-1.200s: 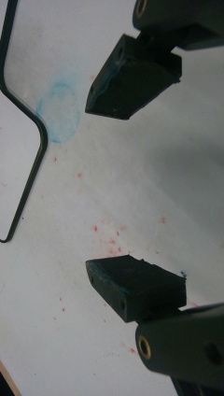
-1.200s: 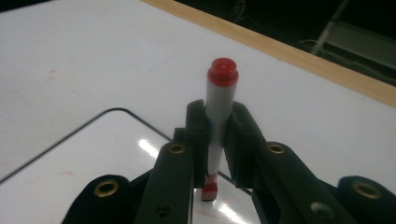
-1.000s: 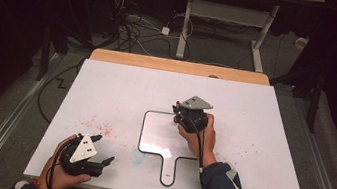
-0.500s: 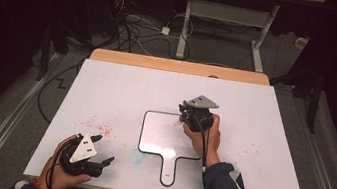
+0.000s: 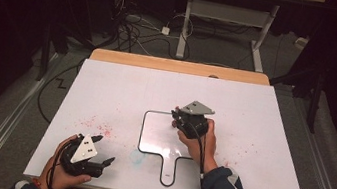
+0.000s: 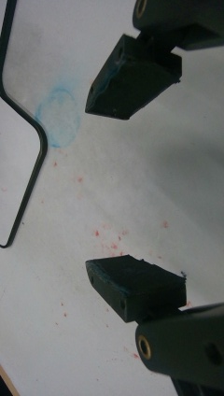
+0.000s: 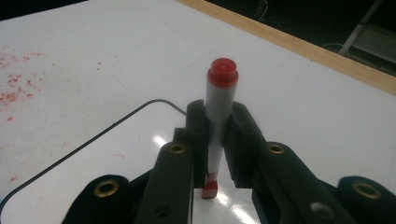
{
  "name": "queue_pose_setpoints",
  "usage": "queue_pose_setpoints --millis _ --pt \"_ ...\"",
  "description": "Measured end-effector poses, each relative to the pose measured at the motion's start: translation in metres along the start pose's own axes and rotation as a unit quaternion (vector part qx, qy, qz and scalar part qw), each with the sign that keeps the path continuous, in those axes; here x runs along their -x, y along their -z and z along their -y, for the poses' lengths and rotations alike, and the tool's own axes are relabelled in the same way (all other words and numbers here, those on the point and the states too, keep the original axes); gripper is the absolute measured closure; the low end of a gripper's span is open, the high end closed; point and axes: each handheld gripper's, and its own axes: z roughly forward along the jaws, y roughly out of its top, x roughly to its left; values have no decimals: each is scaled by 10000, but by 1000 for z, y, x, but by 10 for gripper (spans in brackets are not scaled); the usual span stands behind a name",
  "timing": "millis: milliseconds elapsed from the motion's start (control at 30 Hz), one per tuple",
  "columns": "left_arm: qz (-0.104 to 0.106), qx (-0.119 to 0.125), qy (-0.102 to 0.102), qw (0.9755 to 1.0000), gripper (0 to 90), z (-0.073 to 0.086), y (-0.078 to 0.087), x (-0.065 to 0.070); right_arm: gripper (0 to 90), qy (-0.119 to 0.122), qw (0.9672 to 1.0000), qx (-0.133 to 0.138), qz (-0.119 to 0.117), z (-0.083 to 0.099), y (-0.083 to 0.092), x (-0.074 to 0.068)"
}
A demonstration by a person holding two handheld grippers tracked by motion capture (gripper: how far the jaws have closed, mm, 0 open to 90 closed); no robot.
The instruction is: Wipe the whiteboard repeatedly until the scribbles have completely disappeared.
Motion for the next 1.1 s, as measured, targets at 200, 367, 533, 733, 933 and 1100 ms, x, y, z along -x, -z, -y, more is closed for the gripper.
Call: queue_pose_setpoints --millis 200,367,533,733,933,1100 --pt "-1 7 20 10000 207 1 1 -1 817 -37 9987 -102 493 4 4 16" --pt "6 1 7 10000 207 0 1 0 817 -73 9966 -221 792 7 9 31" --pt "-13 12 -51 10000 207 0 -1 -1 817 -252 9960 -229 830 9 13 38" --pt "-2 13 -52 10000 206 0 0 -1 817 -62 9983 -196 538 7 13 27" --pt "26 -6 -16 10000 206 1 1 -1 817 -186 9962 -211 828 14 18 46" --pt "3 6 -88 10000 207 0 1 -1 817 -277 9965 -221 759 16 22 52"
